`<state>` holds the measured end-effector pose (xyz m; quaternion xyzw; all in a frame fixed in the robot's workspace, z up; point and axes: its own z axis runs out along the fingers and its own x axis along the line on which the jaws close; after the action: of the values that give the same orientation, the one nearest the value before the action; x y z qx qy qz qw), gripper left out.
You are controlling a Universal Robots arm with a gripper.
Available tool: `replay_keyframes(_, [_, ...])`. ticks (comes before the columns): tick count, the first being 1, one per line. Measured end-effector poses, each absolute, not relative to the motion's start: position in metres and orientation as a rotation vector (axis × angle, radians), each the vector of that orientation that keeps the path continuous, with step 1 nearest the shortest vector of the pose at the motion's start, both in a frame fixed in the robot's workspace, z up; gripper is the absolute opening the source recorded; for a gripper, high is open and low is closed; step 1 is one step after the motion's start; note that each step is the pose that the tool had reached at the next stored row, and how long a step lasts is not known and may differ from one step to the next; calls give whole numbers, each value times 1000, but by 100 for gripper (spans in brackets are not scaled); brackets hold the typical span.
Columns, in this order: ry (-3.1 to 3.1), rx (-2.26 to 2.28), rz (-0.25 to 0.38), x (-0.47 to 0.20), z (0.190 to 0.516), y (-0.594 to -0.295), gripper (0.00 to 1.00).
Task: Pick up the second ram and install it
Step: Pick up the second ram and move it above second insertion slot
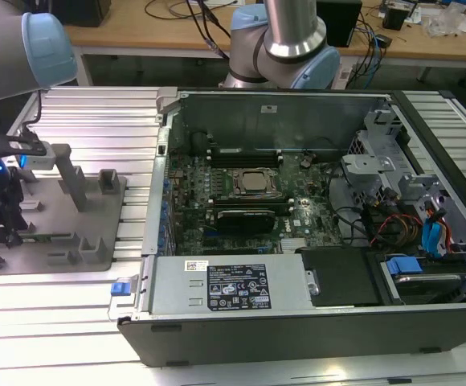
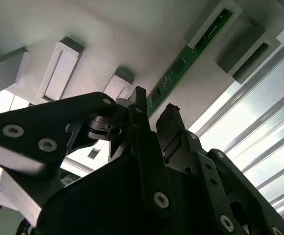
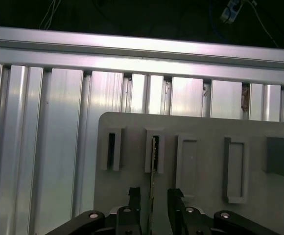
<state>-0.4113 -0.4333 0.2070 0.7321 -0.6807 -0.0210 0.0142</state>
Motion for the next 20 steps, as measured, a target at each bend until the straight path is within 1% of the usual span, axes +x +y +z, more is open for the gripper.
replay_keyframes(5, [-2119, 2280, -65, -411, 207, -434, 33])
replay_keyframes(6, [-2119, 2279, -65, -411, 207, -434, 25])
replay_keyframes(11, [-2119, 2279, -65, -410, 206, -434, 25])
replay_keyframes(13, [-2119, 2279, -65, -410, 206, -434, 24])
replay_keyframes(14, [-2119, 2279, -65, -410, 206, -434, 16])
replay_keyframes(20, [-2118, 2281, -65, -409, 207, -434, 16])
